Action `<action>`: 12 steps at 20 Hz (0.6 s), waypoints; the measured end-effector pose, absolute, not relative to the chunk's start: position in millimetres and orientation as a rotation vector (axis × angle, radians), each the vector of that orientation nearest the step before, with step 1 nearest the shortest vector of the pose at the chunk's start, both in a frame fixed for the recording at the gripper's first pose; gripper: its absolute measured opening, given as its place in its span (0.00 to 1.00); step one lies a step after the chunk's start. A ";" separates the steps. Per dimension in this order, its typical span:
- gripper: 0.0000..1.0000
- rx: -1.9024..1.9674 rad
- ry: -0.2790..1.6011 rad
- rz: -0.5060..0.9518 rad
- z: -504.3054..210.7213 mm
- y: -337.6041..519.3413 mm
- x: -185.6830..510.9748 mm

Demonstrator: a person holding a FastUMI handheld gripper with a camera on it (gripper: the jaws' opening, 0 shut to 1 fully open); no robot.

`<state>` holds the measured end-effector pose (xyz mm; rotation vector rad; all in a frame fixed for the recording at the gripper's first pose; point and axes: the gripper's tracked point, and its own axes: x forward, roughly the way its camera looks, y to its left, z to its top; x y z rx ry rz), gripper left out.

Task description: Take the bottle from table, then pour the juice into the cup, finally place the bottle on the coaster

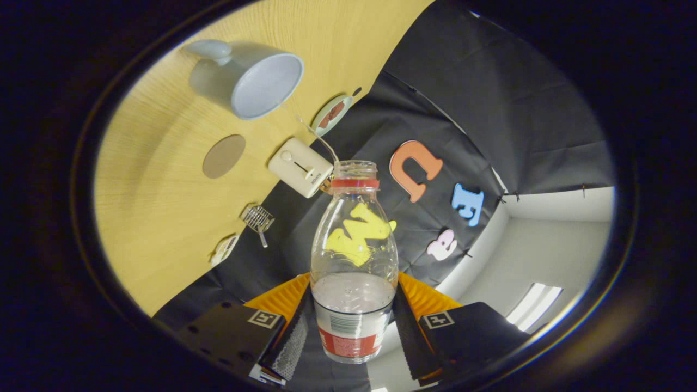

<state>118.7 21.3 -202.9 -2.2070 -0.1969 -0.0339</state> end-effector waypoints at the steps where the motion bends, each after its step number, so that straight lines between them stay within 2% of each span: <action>1: 0.80 -2.205 -0.199 -0.038 -198.9 22.1 118.9; 8: 0.80 -2.228 -0.268 -0.071 -164.3 31.9 116.8; 12: 0.80 -2.231 -0.252 -0.030 -191.6 34.8 116.1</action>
